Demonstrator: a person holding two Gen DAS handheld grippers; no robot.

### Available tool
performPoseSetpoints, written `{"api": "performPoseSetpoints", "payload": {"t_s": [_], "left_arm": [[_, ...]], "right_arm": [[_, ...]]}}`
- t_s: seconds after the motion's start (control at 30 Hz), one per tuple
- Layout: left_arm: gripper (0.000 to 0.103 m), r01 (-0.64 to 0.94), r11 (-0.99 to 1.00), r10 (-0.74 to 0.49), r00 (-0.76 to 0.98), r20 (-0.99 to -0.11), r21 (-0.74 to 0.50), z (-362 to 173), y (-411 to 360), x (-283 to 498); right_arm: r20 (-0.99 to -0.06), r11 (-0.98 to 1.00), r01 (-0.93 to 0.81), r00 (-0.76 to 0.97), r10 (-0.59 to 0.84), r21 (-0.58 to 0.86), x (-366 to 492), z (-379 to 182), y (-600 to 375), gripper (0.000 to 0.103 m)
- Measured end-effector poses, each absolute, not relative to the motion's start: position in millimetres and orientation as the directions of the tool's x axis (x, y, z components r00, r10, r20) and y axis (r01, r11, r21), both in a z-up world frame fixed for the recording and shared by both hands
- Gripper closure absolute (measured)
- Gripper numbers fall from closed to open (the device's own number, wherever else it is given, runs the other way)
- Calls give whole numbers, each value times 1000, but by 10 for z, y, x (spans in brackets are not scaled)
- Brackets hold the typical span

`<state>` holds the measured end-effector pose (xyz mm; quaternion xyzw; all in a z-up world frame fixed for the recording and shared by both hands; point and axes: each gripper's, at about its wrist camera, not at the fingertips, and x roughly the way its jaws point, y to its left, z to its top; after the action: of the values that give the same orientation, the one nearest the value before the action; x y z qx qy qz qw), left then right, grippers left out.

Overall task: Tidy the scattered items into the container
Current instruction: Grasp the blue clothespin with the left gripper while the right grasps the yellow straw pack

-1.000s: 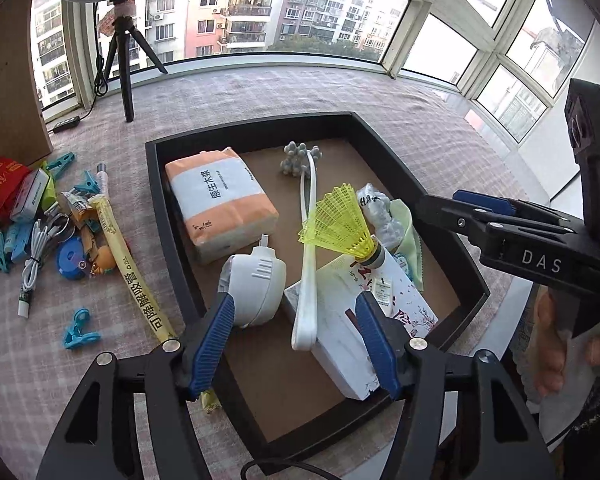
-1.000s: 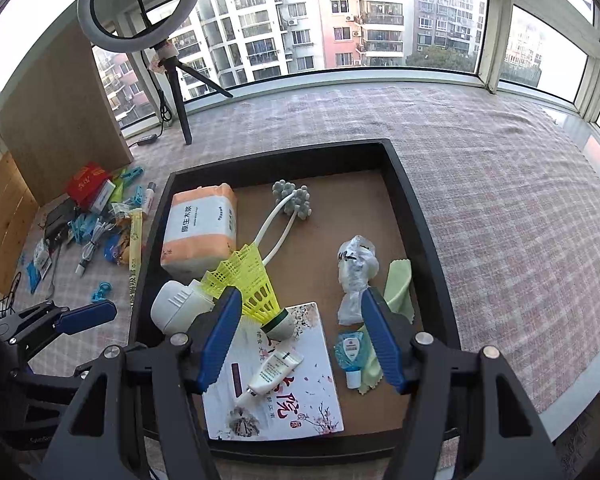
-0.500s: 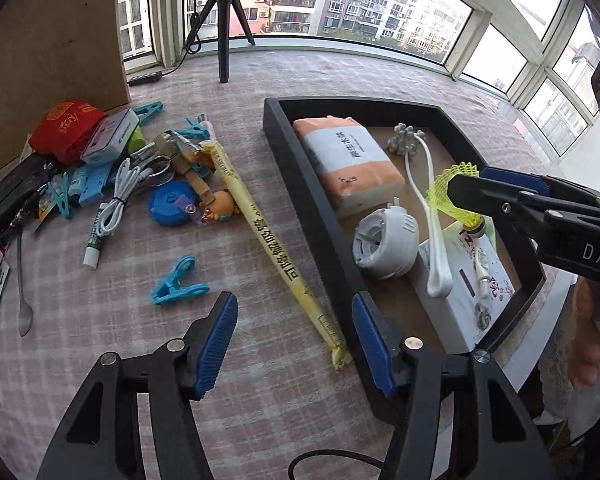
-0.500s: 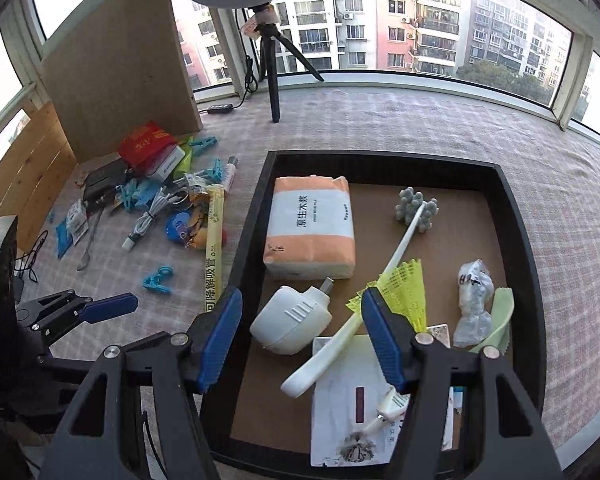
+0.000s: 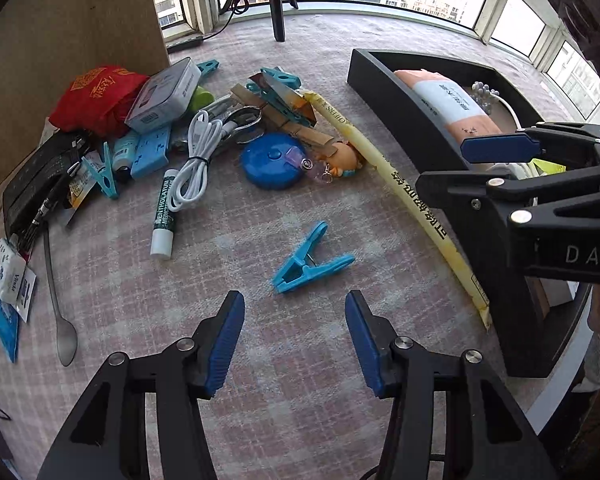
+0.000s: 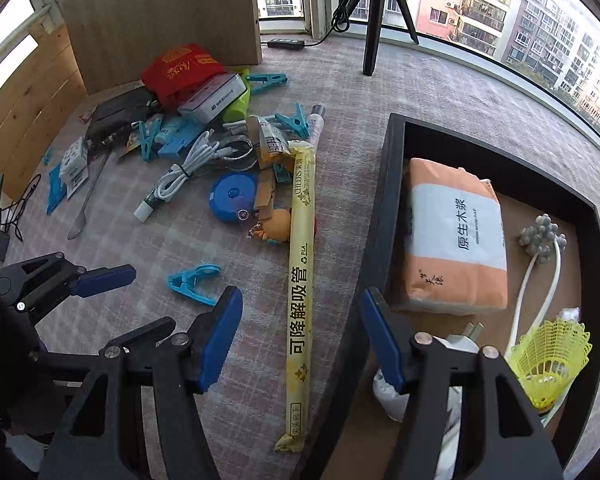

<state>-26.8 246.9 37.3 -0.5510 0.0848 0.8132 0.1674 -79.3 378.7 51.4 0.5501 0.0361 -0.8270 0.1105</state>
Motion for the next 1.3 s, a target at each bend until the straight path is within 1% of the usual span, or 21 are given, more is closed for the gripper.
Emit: {"api": "performPoseSetpoints", "payload": {"t_s": [0.17,0.27,0.33,0.37,0.43,0.47,0.5,0.6,0.7,0.73,0.8,0.93,1.0,1.13,1.3], "left_arm": [[55,-419,-907,199,-326,-924,-47,264,2510,-330],[58,-441,-896,215,-318,-923,-57,215,2544,-372],[62,-448,-892,225,-316,-922,-65,188,2558,-402],[62,-452,-889,231,-313,-921,-69,172,2563,-417],[64,-456,-886,242,-307,-920,-81,141,2567,-444],[64,-459,-884,248,-305,-919,-86,128,2574,-452],[66,-460,-884,248,-309,-918,-84,124,2581,-460],[71,-463,-883,250,-317,-915,-80,120,2592,-478],[84,-461,-884,252,-317,-914,-84,114,2591,-495],[85,-458,-885,250,-318,-914,-82,111,2590,-500],[85,-453,-887,254,-318,-913,-88,105,2587,-505],[86,-448,-890,249,-328,-911,-83,93,2603,-490],[86,-439,-894,249,-329,-911,-86,88,2606,-488],[86,-410,-905,255,-321,-912,-109,84,2581,-484],[86,-370,-920,259,-325,-910,-129,114,2517,-470]], "right_arm": [[-931,-977,207,-346,-116,45,-875,396,3697,46],[-936,-979,199,-335,-105,38,-902,345,3658,48],[-939,-980,195,-329,-95,31,-924,311,3629,50],[-941,-981,190,-325,-91,29,-938,292,3617,51],[-944,-984,177,-319,-87,31,-954,249,3612,55],[-946,-985,170,-313,-87,34,-957,221,3608,60],[-948,-986,163,-305,-88,39,-958,192,3607,64],[-952,-988,152,-296,-83,39,-949,131,3593,69],[-952,-987,154,-294,-81,37,-935,114,3569,71],[-952,-988,150,-295,-80,36,-933,112,3570,72],[-952,-989,141,-296,-77,36,-932,107,3582,78],[-951,-991,133,-300,-67,27,-920,104,3602,83],[-951,-992,122,-302,-63,27,-916,107,3622,90],[-949,-993,87,-299,-103,80,-897,136,3703,91],[-939,-991,74,-319,-129,111,-820,234,3765,91]]}}
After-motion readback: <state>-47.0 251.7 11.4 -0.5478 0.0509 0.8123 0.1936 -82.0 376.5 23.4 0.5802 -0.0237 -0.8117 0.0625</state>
